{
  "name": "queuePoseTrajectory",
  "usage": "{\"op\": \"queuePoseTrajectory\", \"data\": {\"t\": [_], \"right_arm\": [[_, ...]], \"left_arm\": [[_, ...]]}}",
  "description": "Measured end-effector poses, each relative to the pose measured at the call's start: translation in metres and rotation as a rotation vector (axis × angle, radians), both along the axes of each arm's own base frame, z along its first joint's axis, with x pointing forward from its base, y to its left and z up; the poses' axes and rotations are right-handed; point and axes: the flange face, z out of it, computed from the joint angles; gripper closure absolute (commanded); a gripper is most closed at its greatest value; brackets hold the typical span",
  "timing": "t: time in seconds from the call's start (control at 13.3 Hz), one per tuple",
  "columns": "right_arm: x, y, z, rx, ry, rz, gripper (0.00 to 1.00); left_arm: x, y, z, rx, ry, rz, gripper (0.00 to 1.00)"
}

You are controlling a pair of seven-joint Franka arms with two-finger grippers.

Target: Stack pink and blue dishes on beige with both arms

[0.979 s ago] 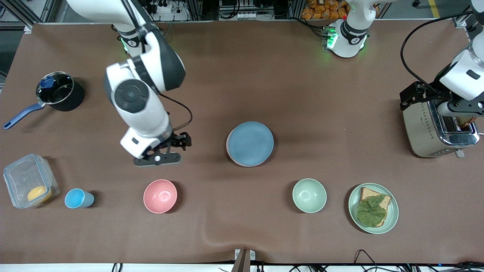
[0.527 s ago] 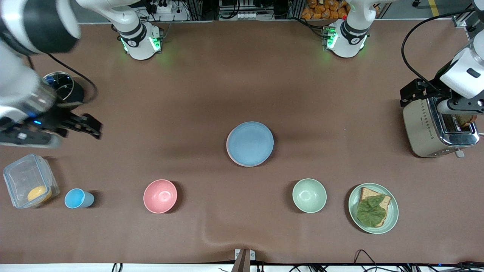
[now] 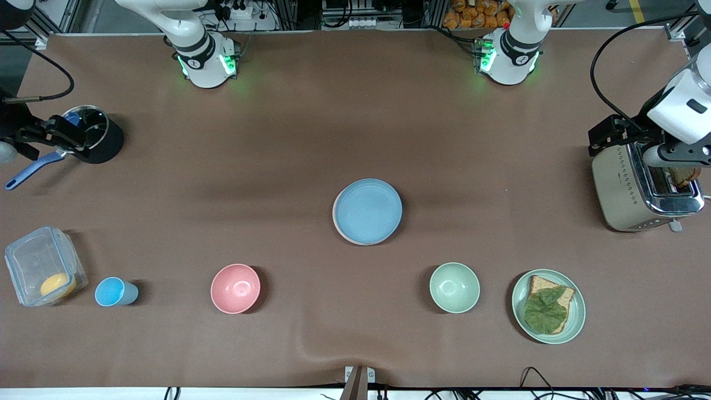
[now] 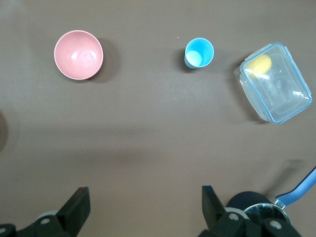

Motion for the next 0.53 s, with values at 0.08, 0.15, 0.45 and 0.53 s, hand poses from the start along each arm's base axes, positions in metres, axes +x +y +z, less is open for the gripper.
{"op": "queuePoseTrajectory", "data": {"t": [0.08,0.15,0.45,0.53], "right_arm": [[-0.0009,-0.0038,-0.0026,0.000,0.011,-0.007,0.00],[-0.0020,-0.0073,-0.0056,0.001,0.024,-0.012,0.00],[-0.0039,-0.0108,-0.0088,0.003,0.044,-0.019,0.00],[-0.0038,-0.0100,-0.0088,0.003,0.044,-0.018,0.00]], "left_arm": [[0.0000,0.0001,0.0000,0.000,0.000,0.000,0.00],[0.0000,0.0002,0.0000,0.000,0.000,0.000,0.00],[0.0000,0.0001,0.0001,0.000,0.000,0.000,0.00],[0.0000,0.0002,0.0001,0.000,0.000,0.000,0.00]]}}
